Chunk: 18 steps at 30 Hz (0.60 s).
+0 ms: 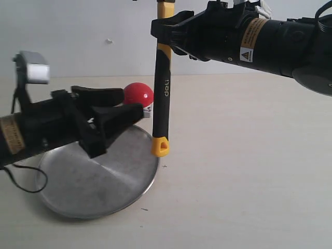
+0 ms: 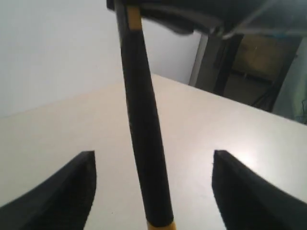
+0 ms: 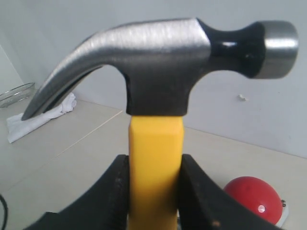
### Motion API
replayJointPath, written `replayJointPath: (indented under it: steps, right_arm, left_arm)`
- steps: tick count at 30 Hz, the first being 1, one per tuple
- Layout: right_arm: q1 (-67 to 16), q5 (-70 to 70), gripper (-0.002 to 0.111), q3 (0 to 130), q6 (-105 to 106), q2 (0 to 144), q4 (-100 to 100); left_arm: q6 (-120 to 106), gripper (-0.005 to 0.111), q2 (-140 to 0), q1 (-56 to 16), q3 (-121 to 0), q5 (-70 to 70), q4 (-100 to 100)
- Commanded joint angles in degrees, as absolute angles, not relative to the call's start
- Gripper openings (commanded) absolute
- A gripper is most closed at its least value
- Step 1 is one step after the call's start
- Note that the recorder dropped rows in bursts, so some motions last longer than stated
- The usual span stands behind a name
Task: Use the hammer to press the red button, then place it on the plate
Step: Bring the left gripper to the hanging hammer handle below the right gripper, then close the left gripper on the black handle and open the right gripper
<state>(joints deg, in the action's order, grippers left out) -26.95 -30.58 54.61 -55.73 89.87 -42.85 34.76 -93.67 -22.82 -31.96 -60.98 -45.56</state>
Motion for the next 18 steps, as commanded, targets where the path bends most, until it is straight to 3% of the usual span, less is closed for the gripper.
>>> replayJointPath:
  steps: [1,5,9,18]
  right_arm:
    - [-27.0,-34.3,0.0,55.0,-55.3,88.8,-41.6]
    - [-27.0,-34.2,0.0,55.0,-55.2,88.8,-41.5]
    - [-27.0,-34.0,0.0,55.0,-55.2,88.8,-41.5]
    - [-27.0,-34.2,0.0,55.0,-55.6,88.8,-41.5]
  left_arm:
    - [33.9,0.067,-98.1,-29.2,-38.0,-51.4,-43.7]
    - [34.9,0.067,-97.9,-33.0,-40.4,-49.5,-39.1]
    - [34.4,0.067,-98.4,-36.4,-47.7,-32.0,-34.3]
    - [36.5,0.067,-101.5,-36.7,-51.3,-30.7,-29.4]
